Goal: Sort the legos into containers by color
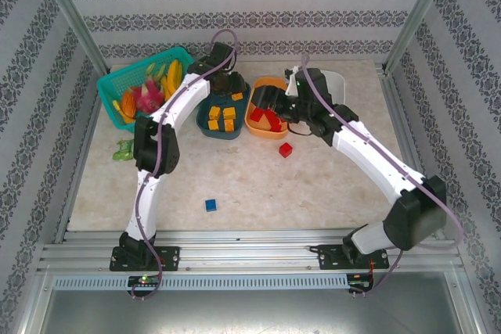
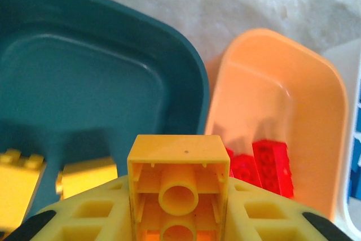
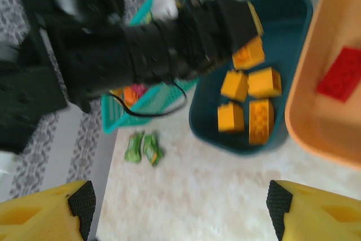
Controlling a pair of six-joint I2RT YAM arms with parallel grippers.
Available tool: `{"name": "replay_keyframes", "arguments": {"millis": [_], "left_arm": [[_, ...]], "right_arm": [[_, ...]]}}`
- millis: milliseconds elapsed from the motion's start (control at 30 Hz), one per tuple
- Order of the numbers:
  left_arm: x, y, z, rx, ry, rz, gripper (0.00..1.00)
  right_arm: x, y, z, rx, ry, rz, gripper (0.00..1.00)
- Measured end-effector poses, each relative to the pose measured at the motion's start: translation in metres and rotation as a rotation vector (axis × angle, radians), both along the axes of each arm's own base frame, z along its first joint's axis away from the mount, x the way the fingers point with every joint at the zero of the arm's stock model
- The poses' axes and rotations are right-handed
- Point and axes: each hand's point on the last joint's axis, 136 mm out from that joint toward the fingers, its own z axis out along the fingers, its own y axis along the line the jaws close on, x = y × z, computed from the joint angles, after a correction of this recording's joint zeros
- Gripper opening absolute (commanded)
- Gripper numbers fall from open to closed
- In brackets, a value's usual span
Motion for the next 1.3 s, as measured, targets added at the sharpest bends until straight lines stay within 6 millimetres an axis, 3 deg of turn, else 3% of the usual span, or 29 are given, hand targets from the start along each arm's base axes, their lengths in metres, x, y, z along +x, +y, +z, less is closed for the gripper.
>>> {"name": "replay_keyframes", "arguments": {"millis": [167, 467, 667, 833, 967, 1100, 1233, 1300], "left_arm": [[0.026, 0.006, -0.032, -0.041, 0.02, 0.009, 0.36], [0.035, 0.003, -0.077, -0.102, 0.087, 0.012, 0.44], [0.034, -0.002, -0.08, -0.136, 0.106, 0.012, 0.61], [0.035, -0.004, -0.073, -0.152, 0.1, 0.011, 0.69], [0.034, -0.002, -0.049, -0.155, 0.072, 0.015, 0.72], [0.018, 0.008, 0.01, -0.15, 0.017, 0.032, 0.74], [-0.029, 0.03, 0.076, -0.14, -0.026, 0.073, 0.76], [-0.064, 0.046, 0.099, -0.129, -0.04, 0.099, 0.77]], "right_arm": [[0.034, 0.012, 0.004, 0.008, -0.034, -0.025, 0.82], [0.047, 0.012, 0.003, 0.007, -0.03, -0.036, 0.82], [0.053, 0.012, 0.004, -0.012, -0.029, -0.031, 0.82], [0.048, 0.009, -0.004, -0.074, -0.023, -0.011, 0.82], [0.035, 0.001, -0.015, -0.16, -0.014, 0.001, 0.81], [0.005, 0.004, -0.024, -0.233, -0.009, 0.046, 0.81], [-0.033, 0.024, -0.039, -0.31, -0.002, 0.129, 0.81], [-0.053, 0.039, -0.049, -0.356, 0.006, 0.18, 0.81]]}}
